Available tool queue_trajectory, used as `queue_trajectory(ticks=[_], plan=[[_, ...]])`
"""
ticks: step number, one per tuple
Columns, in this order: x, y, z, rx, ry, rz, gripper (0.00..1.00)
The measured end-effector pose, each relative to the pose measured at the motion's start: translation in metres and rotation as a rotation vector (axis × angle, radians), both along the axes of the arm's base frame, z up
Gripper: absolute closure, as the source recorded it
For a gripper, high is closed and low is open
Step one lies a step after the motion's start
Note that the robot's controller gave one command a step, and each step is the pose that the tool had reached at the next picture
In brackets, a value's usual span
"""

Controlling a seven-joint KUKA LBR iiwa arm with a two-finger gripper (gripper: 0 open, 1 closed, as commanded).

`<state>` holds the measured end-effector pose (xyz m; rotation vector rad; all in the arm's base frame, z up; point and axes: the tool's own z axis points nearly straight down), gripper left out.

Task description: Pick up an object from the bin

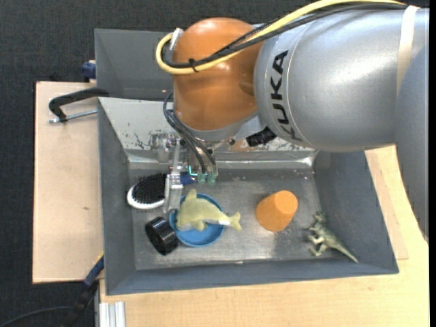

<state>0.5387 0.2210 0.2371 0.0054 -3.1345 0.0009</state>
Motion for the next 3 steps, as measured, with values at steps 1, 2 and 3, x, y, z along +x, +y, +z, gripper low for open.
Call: queue_trajectory(ticks=[1, 2, 3], plan=[[-0.004, -0.084, -0.170, -0.001, -0.001, 0.161, 0.00], [-0.002, -0.081, -0.167, 0.002, -0.006, 0.162, 1.00], [0.007, -0.092, -0.034, 0.004, -0.022, 0.123, 1.00]])
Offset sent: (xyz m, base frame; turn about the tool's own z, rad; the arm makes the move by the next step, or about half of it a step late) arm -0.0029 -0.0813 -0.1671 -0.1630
